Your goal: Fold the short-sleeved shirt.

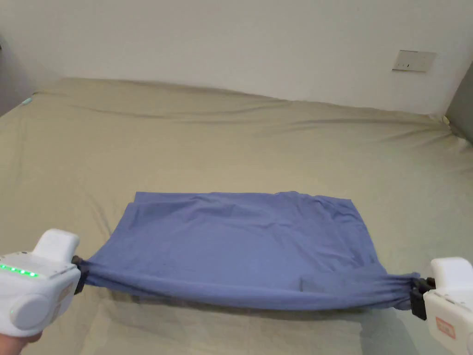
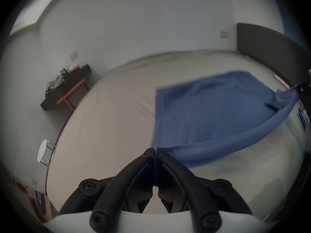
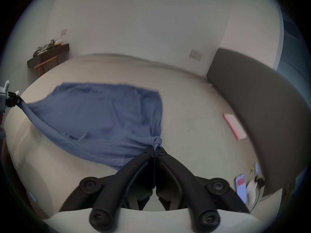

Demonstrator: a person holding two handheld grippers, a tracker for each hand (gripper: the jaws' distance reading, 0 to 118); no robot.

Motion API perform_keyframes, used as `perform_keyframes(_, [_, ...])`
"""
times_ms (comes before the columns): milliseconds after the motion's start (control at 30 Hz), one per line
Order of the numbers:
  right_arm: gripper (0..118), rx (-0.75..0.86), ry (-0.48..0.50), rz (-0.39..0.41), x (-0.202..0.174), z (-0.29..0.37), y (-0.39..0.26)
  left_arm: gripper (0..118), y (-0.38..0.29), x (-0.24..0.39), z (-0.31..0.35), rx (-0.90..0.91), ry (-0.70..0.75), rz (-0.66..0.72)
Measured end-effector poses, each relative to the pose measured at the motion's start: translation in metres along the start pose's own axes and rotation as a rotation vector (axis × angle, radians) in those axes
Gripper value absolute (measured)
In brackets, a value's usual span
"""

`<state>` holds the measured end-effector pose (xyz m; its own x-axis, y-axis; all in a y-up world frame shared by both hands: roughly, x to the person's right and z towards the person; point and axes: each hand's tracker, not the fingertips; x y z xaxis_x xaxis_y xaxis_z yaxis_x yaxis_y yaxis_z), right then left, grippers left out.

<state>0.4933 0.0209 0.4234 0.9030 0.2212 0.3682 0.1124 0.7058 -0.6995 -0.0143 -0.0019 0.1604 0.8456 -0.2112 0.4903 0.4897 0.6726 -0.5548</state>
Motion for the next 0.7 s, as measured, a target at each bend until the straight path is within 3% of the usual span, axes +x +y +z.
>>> perform_keyframes(267, [3, -0.226, 0.068, -0.072, -0.005, 0.022, -0.101, 0, -0.106, 0.021, 0.016, -0.196, -0.029, -0.13])
perform_keyframes(567, [3, -0.378, 0.072, -0.106, -0.001, 0.052, -0.139, 0, -0.14, 0.019, 0.031, -0.261, -0.055, -0.152])
perform_keyframes(700, [3, -0.433, 0.064, -0.072, -0.006, 0.045, -0.142, 0, -0.144, 0.023, 0.032, -0.301, -0.08, -0.166])
